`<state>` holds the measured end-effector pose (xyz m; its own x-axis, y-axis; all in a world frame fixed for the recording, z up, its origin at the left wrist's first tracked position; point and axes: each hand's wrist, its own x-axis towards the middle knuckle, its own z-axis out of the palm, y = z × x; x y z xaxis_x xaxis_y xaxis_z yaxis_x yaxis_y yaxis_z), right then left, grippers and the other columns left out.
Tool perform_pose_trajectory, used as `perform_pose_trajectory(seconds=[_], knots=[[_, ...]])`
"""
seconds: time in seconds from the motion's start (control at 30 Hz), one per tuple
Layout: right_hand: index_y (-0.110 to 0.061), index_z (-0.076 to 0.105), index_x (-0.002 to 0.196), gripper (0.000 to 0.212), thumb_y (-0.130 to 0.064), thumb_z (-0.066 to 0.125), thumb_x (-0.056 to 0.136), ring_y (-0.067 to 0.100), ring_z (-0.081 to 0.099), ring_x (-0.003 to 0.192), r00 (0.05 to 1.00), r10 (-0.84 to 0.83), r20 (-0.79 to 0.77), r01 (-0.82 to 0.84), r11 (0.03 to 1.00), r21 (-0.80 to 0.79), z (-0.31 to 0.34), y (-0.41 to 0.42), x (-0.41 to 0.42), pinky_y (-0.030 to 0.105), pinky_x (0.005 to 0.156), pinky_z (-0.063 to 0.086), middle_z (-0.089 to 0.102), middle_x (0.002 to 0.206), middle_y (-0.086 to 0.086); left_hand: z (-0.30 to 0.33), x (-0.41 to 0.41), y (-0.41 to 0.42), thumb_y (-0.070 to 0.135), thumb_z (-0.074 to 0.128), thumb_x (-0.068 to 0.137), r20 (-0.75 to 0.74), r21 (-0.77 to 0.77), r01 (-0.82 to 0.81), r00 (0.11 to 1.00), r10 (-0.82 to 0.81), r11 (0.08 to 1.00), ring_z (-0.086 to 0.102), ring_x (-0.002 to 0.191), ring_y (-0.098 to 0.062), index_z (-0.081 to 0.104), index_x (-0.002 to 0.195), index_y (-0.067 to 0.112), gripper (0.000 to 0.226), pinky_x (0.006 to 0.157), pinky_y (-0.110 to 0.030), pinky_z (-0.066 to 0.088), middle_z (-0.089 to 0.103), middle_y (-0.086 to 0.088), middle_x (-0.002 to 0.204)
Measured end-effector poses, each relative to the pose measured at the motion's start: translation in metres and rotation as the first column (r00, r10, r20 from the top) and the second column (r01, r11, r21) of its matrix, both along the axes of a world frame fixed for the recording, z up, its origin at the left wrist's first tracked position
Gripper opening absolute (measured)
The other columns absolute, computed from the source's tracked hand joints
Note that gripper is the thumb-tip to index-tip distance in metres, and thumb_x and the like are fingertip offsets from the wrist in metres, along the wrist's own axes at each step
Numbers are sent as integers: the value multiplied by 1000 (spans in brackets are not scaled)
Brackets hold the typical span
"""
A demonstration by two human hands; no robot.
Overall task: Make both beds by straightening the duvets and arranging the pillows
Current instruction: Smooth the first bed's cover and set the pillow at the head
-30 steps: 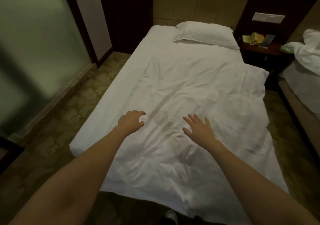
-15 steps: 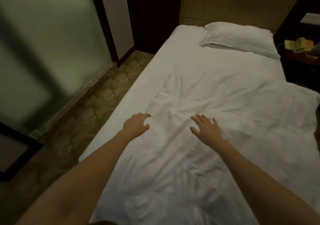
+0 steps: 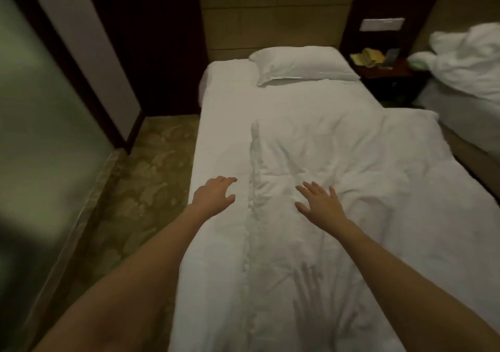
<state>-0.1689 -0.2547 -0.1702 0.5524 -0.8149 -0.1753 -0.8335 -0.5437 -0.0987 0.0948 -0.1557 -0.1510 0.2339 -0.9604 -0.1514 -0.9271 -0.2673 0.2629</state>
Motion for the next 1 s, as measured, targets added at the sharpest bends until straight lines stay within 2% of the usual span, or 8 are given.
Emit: perform_pose_trajectory(seconds=[0.23,0.3,0.4,0.57,0.67,0.8,1.0], knots=[[-27,20,150,55,-46,31,100,12,8,146,991,-133,27,132,991,9,19,25,46,44,117,3,14,159,-5,31,53,-10,33,48,96,-4,-33,141,990,-141,990,40,129,-24,34,145,27,51,99,-42,42,38,-3,147],[-26,20,151,55,-46,31,101,12,8,146,991,-127,37,127,992,-3,17,24,66,44,117,3,14,159,-5,26,67,-5,33,48,96,-11,-55,134,991,-135,989,40,129,-25,35,145,26,51,99,-43,42,39,-3,146],[-26,19,151,55,-46,31,101,12,7,146,990,-134,47,133,991,16,10,33,106,44,117,2,14,159,-5,16,96,0,34,48,96,-13,-5,195,981,-195,981,40,129,-24,35,145,27,51,98,-41,43,39,-2,147],[-27,20,151,55,-46,32,100,11,8,146,980,-195,45,195,981,1,-8,29,180,43,117,2,14,159,-6,2,184,-32,35,48,97,-18,-5,265,964,-265,964,42,128,-22,35,144,29,50,94,-38,46,40,-1,146],[-26,19,151,55,-45,33,101,12,9,146,940,-333,77,331,943,27,-26,23,226,41,117,2,15,159,-5,0,241,-58,35,47,97,-34,-62,326,944,-328,943,42,128,-20,36,143,30,48,92,-36,46,41,0,144],[-26,18,151,57,-46,34,100,12,13,145,897,-437,63,428,896,117,-44,28,279,42,117,5,19,158,-5,-1,302,-82,35,48,96,-74,-50,376,922,-379,925,43,127,-21,37,142,30,47,94,-38,46,42,0,144],[-25,21,151,58,-46,36,99,14,18,144,832,-539,133,528,842,112,-47,1,317,42,116,9,23,156,-3,-1,323,-148,36,47,97,-98,-45,477,872,-479,878,44,126,-22,37,142,30,47,95,-41,46,42,0,144]])
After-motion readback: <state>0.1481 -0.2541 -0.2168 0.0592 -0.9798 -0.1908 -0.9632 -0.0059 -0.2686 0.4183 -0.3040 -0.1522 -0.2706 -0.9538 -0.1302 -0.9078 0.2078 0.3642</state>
